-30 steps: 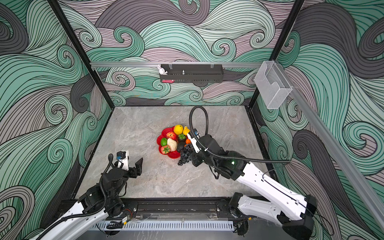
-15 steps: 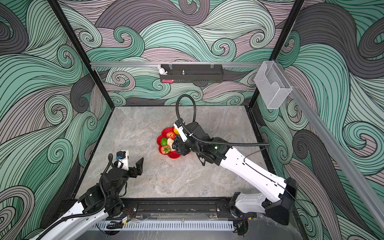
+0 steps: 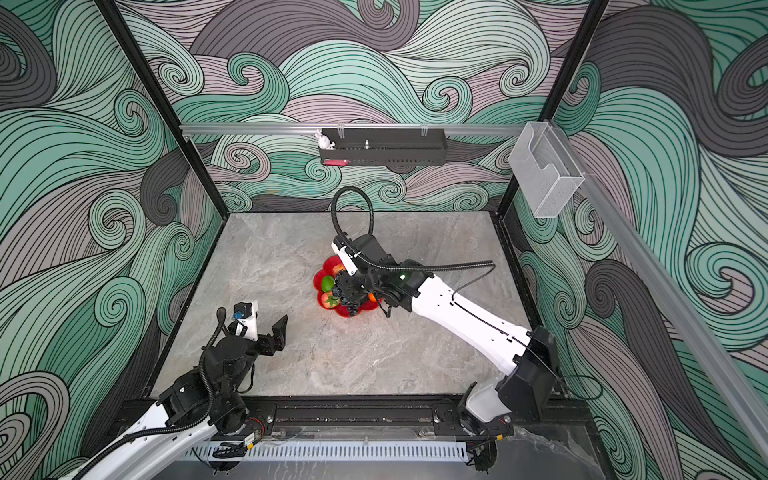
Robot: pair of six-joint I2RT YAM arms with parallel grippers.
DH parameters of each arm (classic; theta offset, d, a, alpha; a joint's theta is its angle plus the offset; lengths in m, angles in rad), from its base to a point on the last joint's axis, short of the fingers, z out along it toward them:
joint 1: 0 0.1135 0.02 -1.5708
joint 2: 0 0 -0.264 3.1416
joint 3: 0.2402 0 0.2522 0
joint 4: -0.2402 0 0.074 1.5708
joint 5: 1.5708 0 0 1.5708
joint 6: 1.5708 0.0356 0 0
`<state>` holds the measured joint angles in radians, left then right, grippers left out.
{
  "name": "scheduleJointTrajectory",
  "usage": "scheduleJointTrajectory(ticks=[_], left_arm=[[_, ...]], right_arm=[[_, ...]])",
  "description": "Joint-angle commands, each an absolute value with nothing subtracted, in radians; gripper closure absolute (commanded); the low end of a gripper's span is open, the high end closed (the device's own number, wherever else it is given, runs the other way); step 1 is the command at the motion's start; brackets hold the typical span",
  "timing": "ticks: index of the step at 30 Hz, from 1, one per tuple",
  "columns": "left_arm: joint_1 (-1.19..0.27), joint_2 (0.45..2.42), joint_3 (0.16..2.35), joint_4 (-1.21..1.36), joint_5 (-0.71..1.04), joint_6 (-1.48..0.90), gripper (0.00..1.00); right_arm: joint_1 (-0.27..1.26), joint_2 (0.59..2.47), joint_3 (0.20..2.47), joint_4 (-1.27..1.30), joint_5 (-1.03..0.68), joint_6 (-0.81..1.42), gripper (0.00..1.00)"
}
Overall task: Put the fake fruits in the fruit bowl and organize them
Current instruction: 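Lift the grapes and carry them over the red bowl with the right gripper, then lower the grapes onto the bowl's near side and open the right gripper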
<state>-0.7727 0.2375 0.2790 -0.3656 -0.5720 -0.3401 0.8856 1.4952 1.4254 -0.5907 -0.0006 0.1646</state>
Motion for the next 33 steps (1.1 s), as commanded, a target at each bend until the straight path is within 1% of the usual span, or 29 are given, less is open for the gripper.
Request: scheduleJointTrajectory(ticks=[1,10,22,33], left_arm=[[-0.765,0.227,0.278,-0.347,-0.572,-0.331,0.1],[-0.765,0.233,0.278,-0.346,-0.575,-0.33,0.1],[-0.765,0.238,0.276,-0.34,-0.569,-0.327,0.1],[-0.765,0.244,0.276,-0.337,-0.566,-0.328,0.1]], right_arm=[[0.879,1.503,1.44,-0.554,-0.018,0.18,1.0],[0.878,1.525,1.431,-0.543,-0.035,0.192,1.0],[0.845,1.475,1.243,-0.487,-0.053,0.25,1.0],[0.798,1.495,1.208,-0.465,-0.042,0.245,1.0]])
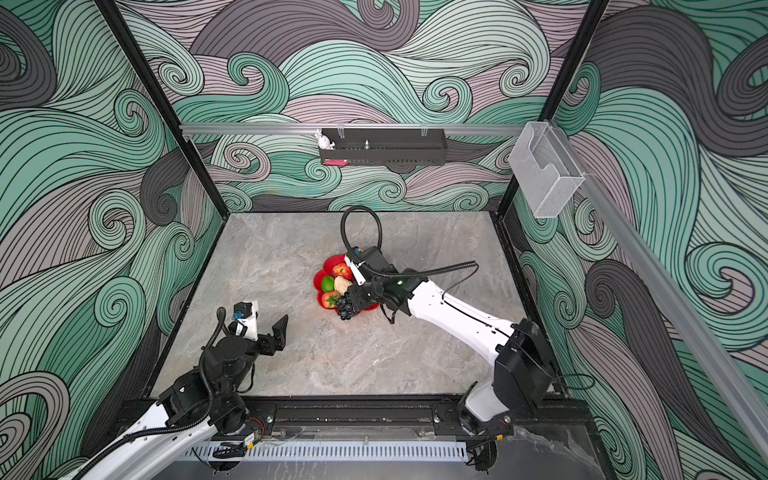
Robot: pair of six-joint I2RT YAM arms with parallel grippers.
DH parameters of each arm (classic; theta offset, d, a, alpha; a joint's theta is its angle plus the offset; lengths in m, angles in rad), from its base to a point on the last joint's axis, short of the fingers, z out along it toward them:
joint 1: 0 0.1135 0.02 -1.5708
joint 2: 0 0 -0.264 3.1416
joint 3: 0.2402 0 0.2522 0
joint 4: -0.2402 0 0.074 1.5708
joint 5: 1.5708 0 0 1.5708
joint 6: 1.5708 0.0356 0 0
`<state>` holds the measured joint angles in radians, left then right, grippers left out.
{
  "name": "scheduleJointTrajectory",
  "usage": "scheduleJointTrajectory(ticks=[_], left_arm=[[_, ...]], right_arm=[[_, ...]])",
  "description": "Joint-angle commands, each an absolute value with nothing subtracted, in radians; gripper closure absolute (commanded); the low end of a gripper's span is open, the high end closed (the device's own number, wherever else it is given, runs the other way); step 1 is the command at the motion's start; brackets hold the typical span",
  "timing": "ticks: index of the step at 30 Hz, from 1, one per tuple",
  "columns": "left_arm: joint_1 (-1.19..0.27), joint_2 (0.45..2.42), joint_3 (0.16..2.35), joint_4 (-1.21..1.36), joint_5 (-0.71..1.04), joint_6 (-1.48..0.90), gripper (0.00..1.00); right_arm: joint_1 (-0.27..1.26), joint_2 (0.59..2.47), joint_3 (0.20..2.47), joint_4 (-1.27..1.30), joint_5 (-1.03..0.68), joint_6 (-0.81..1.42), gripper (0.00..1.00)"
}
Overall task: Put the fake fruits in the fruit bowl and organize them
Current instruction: 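Lower the grapes onto the bowl's near side and open the right gripper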
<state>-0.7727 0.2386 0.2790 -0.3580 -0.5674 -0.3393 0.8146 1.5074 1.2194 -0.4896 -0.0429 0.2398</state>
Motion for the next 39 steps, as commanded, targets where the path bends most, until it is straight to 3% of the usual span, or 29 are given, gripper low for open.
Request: scheduleJointTrajectory(ticks=[1,10,18,39], left_arm=[[-0.765,0.245,0.276,-0.336,-0.567,-0.327,0.1],[-0.766,0.249,0.277,-0.33,-0.565,-0.325,0.1],[-0.765,0.259,0.275,-0.321,-0.561,-0.322,0.1],[-0.765,0.255,0.273,-0.319,-0.556,-0.318,0.09]], right_arm=[[0.792,1.498,1.209,-0.465,-0.04,0.247,1.0],[0.729,1.499,1.22,-0.501,0.03,0.266,1.0],[0.741,1.541,1.248,-0.483,-0.027,0.271,1.0],[0.732,1.791,1.446,-0.489,0.019,0.2,1.0]])
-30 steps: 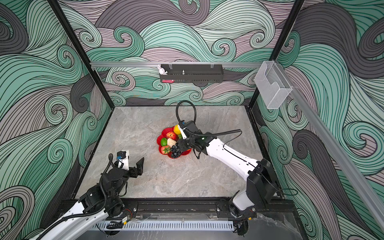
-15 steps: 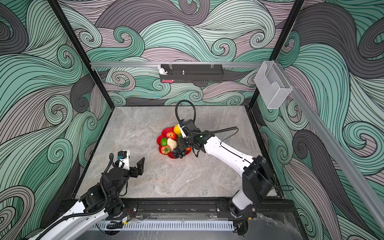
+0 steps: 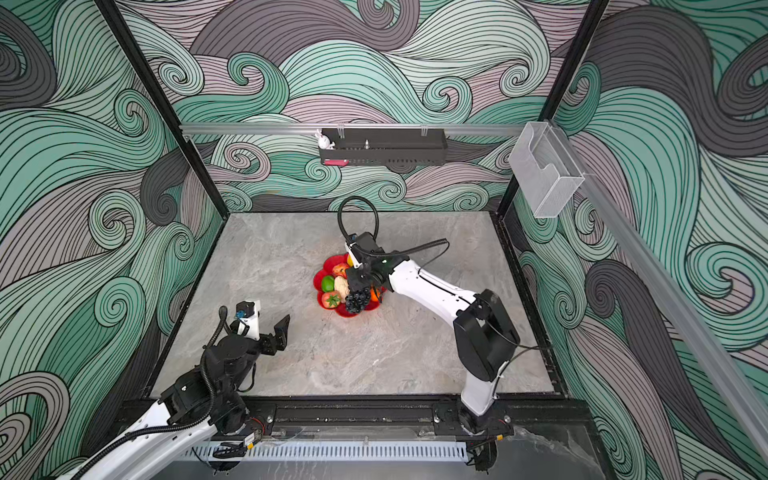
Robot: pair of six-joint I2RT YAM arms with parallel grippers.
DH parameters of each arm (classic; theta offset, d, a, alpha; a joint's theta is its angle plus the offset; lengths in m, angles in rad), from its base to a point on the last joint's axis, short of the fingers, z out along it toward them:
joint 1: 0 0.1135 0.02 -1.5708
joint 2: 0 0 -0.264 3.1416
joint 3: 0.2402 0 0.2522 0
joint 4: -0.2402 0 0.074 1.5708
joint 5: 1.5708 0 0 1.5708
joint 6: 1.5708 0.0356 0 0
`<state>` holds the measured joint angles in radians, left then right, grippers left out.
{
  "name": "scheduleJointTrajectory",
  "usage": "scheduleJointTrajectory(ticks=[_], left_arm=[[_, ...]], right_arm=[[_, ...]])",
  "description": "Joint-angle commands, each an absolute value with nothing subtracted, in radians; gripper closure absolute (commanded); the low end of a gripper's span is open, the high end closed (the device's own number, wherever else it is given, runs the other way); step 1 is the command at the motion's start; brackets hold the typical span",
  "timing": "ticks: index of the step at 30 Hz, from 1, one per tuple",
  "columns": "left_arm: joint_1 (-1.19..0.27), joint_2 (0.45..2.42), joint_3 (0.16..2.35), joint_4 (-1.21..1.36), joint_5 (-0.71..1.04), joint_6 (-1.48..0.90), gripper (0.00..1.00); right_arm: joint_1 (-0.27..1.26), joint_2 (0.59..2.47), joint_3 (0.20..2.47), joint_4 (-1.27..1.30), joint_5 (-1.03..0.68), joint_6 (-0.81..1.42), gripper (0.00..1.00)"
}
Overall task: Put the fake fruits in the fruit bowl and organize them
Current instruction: 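Lower the grapes onto the bowl's near side and open the right gripper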
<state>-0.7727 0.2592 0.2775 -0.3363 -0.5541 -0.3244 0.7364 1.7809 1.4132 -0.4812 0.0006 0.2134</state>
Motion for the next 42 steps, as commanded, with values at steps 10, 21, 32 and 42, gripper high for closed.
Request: scheduleJointTrajectory(ticks=[10,21,32,42], left_arm=[[-0.765,0.258,0.273,-0.316,-0.555,-0.317,0.09],[-0.765,0.258,0.273,-0.317,-0.552,-0.316,0.09],[-0.765,0.266,0.273,-0.312,-0.549,-0.314,0.09],[-0.765,0.265,0.272,-0.31,-0.547,-0.313,0.09]], right_arm=[[0.715,1.851,1.509,-0.485,0.026,0.215,1.0],[0.699,1.868,1.521,-0.504,0.07,0.231,1.0],[0.683,1.867,1.481,-0.481,0.04,0.262,0.96],[0.683,1.847,1.509,-0.503,0.062,0.244,0.74]])
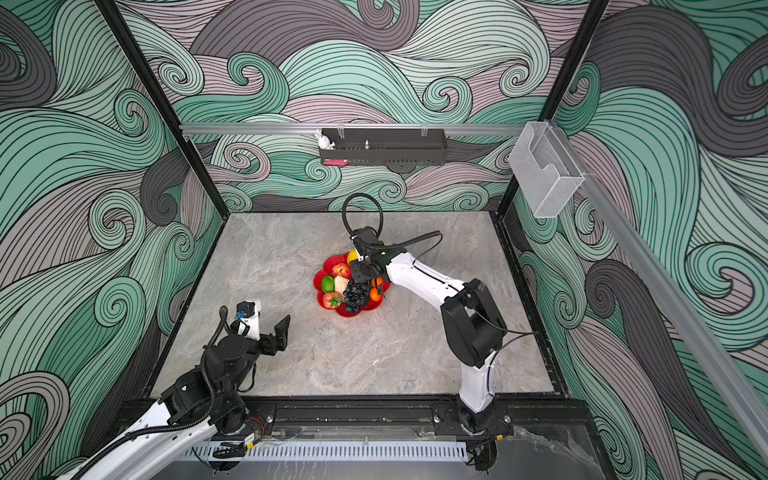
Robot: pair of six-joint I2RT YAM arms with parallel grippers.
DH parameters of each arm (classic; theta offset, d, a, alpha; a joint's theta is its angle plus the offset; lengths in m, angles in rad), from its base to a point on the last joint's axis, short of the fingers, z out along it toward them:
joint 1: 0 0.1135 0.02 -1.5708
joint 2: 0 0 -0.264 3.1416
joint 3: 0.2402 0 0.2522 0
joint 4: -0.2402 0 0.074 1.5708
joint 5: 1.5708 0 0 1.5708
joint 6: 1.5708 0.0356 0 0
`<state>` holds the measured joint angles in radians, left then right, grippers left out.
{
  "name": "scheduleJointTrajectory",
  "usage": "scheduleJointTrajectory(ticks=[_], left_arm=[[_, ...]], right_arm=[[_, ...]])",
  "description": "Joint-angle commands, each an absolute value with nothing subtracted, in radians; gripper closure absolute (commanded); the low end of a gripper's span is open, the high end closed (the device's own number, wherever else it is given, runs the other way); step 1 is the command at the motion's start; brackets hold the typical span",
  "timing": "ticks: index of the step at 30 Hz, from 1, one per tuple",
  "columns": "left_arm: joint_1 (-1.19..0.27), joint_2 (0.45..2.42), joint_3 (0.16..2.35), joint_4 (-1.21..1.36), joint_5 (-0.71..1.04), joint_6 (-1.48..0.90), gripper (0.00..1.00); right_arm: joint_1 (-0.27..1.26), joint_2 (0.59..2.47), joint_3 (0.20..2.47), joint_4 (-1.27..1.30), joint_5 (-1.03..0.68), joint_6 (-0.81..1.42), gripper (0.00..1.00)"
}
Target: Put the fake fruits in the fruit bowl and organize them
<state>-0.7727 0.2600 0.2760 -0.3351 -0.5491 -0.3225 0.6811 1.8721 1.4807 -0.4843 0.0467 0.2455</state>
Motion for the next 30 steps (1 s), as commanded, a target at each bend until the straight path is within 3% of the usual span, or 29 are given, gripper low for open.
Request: scheduleJointTrajectory(ticks=[1,14,19,23,28,30], left_arm=[[-0.765,0.265,0.272,-0.311,-0.548,-0.312,0.09],[-0.765,0.302,0.269,-0.276,-0.525,-0.291,0.09],[-0.765,0.351,0.289,-0.27,-0.557,-0.3,0.04],[-0.764,0.428,0.331,-0.248,-0.737,-0.333,0.01],[-0.729,0.718,0.412,-0.029,-1.053,-0.304,0.01],[-0.675,0.841,0.471,0.027,-1.059,-0.291,0.01]], right_arm=[[0.683,1.837,1.504,-0.503,0.065,0.243,0.72],[0.676,1.751,1.53,-0.586,0.112,0.237,0.46],[0.662,1.656,1.536,-0.591,0.154,0.213,0.37],[0.63,1.517,1.462,-0.536,0.304,0.204,0.25],[0.548,1.304,1.256,-0.315,0.494,0.18,0.11],[0.513,1.242,1.149,-0.202,0.593,0.166,0.01]])
